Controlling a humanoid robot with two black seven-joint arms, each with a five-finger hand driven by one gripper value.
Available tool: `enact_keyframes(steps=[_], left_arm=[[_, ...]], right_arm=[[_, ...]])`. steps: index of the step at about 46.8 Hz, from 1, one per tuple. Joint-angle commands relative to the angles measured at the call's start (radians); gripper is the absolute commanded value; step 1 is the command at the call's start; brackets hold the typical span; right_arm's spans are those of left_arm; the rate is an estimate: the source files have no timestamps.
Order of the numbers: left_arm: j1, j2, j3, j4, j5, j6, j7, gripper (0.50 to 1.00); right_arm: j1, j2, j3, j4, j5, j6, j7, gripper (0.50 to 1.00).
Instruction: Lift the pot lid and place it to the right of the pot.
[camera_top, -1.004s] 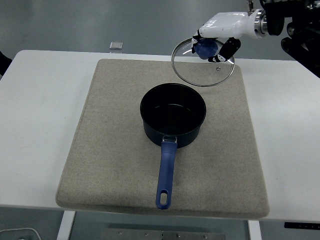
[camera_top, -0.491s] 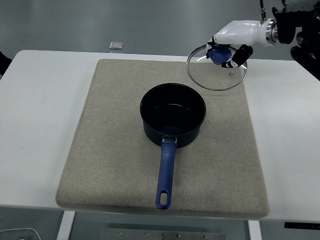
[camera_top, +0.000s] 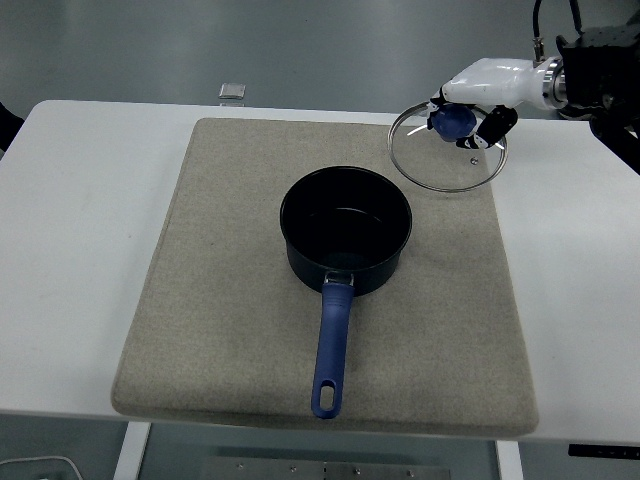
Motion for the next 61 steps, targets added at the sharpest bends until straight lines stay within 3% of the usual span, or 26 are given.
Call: enact_keyframes(steps=[1, 26, 61], left_arm=[[0.000, 0.000, 0.000, 0.000, 0.000, 0.000, 0.000, 1.000], [0.000, 0.000, 0.000, 0.000, 0.000, 0.000, 0.000, 1.000], [0.000, 0.000, 0.000, 0.000, 0.000, 0.000, 0.000, 1.000]], right_arm=[[-0.013, -0.011, -0.017, 0.000, -0.001, -0.011, 0.000, 0.500], [-0.066, -0.067, -0.043, -0.008, 0.001, -0.037, 0.000, 0.500], [-0.067, -0.067, -0.052, 0.023, 0.012, -0.031, 0.000, 0.500]])
